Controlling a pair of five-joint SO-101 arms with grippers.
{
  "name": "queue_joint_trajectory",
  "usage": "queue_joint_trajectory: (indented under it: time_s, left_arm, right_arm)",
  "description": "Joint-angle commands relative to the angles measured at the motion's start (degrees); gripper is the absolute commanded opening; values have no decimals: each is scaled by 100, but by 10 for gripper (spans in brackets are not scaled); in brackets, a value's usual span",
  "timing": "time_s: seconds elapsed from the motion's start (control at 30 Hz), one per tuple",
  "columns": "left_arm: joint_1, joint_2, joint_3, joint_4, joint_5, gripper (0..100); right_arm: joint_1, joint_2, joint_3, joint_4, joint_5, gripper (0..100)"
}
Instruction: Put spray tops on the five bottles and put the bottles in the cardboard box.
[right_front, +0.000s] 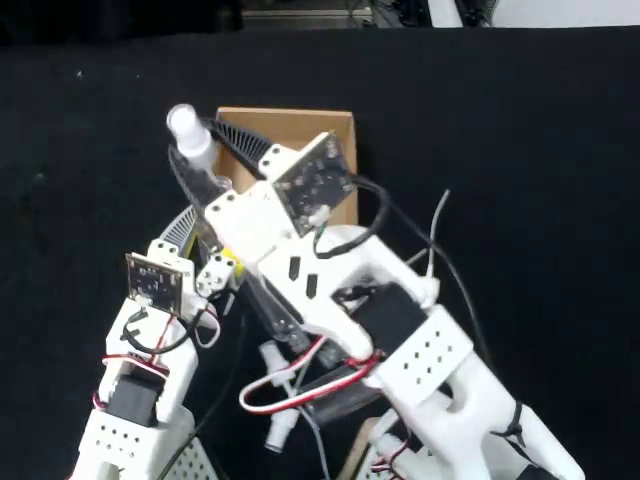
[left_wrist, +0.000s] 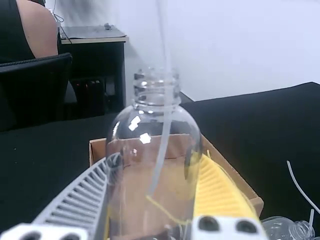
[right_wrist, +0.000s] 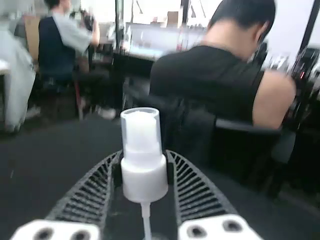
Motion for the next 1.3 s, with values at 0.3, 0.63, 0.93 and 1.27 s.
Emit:
queue_joint_trajectory:
  time_s: [0.3,0.63,0.93,1.27]
  left_arm:
    - [40,-79,145,-149,0,30]
    - [13,-79,145,-149,-18,30]
    - [13,-79,145,-149,-26,30]
    - [13,-79,145,-149,-35,30]
  right_arm:
    - [-246,-585,-1270,2092,35,180]
    - [2611,-171,-1982,3886,-255,180]
    - [3640,1499,-514,2848,-1055,181]
    - [3358,3565,-462,1530,-1064,181]
